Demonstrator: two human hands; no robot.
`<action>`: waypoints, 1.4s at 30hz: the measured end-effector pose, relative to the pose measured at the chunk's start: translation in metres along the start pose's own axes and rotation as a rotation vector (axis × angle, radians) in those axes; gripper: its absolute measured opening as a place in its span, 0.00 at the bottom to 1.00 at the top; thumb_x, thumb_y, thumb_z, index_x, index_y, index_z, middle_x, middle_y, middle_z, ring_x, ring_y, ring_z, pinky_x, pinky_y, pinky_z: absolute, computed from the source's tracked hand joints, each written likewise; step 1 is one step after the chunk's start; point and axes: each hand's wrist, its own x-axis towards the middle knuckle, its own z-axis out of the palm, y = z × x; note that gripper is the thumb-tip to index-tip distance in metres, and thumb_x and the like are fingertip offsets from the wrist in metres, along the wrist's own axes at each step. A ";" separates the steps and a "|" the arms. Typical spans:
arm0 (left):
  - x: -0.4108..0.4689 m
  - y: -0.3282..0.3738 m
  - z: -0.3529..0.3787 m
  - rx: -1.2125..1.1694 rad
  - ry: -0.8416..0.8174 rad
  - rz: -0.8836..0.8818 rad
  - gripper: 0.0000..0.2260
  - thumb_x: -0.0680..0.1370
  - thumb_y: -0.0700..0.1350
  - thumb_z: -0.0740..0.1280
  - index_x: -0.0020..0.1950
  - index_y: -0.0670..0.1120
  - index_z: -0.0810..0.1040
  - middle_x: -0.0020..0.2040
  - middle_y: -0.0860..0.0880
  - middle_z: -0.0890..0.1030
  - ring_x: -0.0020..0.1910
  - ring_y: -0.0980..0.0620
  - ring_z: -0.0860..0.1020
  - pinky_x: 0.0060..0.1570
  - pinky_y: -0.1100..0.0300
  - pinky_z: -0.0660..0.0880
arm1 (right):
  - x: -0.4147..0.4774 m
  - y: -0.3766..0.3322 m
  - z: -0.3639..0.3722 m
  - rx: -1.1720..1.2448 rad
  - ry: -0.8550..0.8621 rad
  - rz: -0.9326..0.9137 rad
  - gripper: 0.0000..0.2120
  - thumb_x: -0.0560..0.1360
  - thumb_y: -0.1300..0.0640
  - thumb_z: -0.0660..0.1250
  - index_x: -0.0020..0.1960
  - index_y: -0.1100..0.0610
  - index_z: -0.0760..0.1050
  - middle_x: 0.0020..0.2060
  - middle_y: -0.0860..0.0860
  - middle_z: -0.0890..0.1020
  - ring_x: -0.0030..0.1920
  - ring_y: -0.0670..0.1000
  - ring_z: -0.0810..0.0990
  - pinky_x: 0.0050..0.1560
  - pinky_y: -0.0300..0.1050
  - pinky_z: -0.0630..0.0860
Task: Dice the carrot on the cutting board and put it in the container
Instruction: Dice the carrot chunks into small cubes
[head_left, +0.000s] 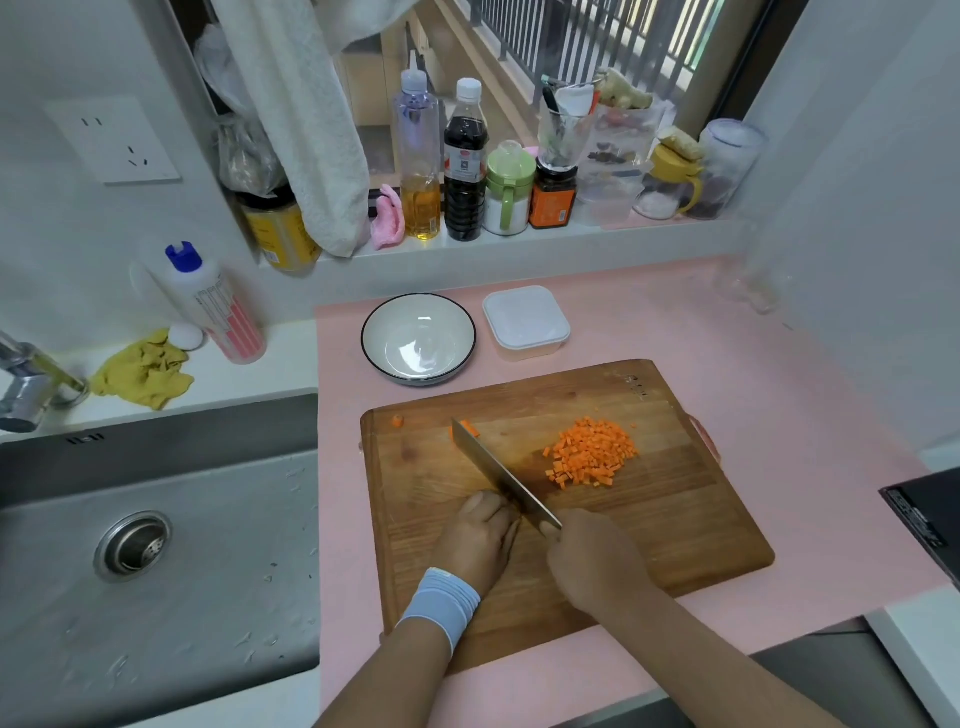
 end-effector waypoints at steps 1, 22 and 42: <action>0.000 0.001 0.000 0.004 0.001 -0.005 0.04 0.76 0.38 0.69 0.42 0.41 0.82 0.42 0.46 0.79 0.43 0.49 0.75 0.48 0.60 0.73 | 0.003 0.000 0.000 0.013 -0.005 0.003 0.12 0.83 0.49 0.58 0.48 0.50 0.78 0.41 0.47 0.80 0.45 0.51 0.80 0.44 0.45 0.74; 0.000 0.004 -0.002 -0.019 -0.001 -0.085 0.06 0.76 0.41 0.68 0.42 0.43 0.83 0.42 0.49 0.79 0.44 0.52 0.76 0.49 0.64 0.74 | -0.011 0.025 -0.004 0.010 -0.059 0.004 0.14 0.83 0.45 0.57 0.49 0.49 0.78 0.43 0.47 0.82 0.46 0.50 0.82 0.49 0.48 0.78; 0.000 0.005 -0.019 -0.058 -0.064 -0.373 0.13 0.74 0.49 0.71 0.57 0.50 0.78 0.54 0.56 0.73 0.55 0.58 0.71 0.57 0.66 0.70 | 0.024 0.027 -0.020 0.157 -0.151 0.002 0.12 0.82 0.46 0.59 0.47 0.51 0.77 0.39 0.48 0.80 0.39 0.48 0.78 0.35 0.43 0.67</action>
